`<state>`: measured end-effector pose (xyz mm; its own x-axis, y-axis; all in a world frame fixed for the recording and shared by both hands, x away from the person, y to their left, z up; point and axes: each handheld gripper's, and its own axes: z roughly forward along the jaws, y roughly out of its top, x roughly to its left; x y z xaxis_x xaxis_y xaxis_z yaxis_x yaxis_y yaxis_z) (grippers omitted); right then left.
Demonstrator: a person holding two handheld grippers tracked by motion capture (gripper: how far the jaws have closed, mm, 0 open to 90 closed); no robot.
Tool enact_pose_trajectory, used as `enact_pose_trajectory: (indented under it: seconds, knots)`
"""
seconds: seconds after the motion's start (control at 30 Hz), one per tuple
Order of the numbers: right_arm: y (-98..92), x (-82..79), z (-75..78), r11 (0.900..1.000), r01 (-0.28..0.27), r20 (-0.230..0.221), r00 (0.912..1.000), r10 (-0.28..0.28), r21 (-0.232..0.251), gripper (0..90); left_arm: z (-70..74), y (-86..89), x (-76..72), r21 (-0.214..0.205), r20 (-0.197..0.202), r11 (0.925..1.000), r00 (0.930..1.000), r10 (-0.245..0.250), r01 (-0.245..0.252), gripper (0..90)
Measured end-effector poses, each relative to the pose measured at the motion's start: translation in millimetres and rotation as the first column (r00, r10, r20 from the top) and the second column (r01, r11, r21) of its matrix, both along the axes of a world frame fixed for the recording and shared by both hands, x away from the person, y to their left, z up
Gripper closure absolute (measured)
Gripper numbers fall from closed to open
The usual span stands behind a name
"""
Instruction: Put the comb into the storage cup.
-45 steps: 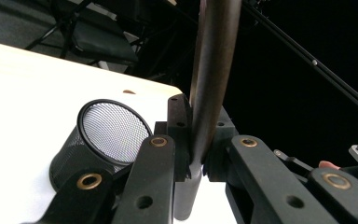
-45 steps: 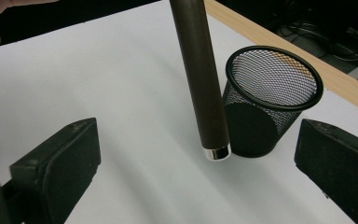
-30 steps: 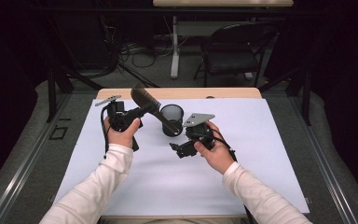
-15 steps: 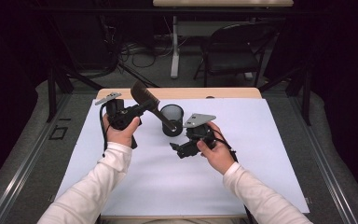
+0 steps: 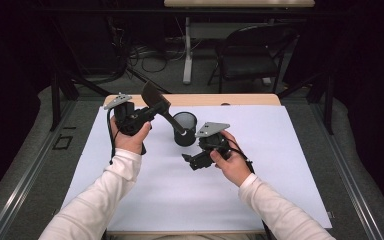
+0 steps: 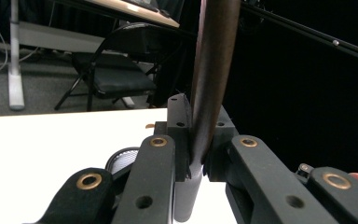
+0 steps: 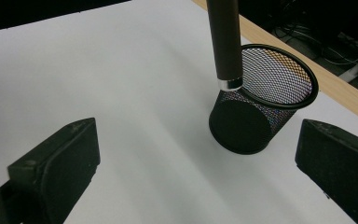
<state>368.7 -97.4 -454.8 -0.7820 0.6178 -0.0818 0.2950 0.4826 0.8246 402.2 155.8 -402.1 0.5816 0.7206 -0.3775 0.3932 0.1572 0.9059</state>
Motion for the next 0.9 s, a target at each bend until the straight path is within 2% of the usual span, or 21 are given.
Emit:
enact_pose_trajectory:
  seconds: [0.23,0.9]
  knots:
    - [-1.1,0.6,0.3,1.0,0.002,0.003,1.0,-0.002,0.005,0.0,3.7,-1.9,4.5,0.025,0.025,0.9996,0.9996,0.014,-0.015,83.7]
    - [-1.1,2.2,-1.3,1.0,0.006,-0.004,1.0,-0.006,0.002,0.0,-3.5,-9.8,20.3,0.053,0.034,0.9972,0.9981,0.051,-0.053,83.7]
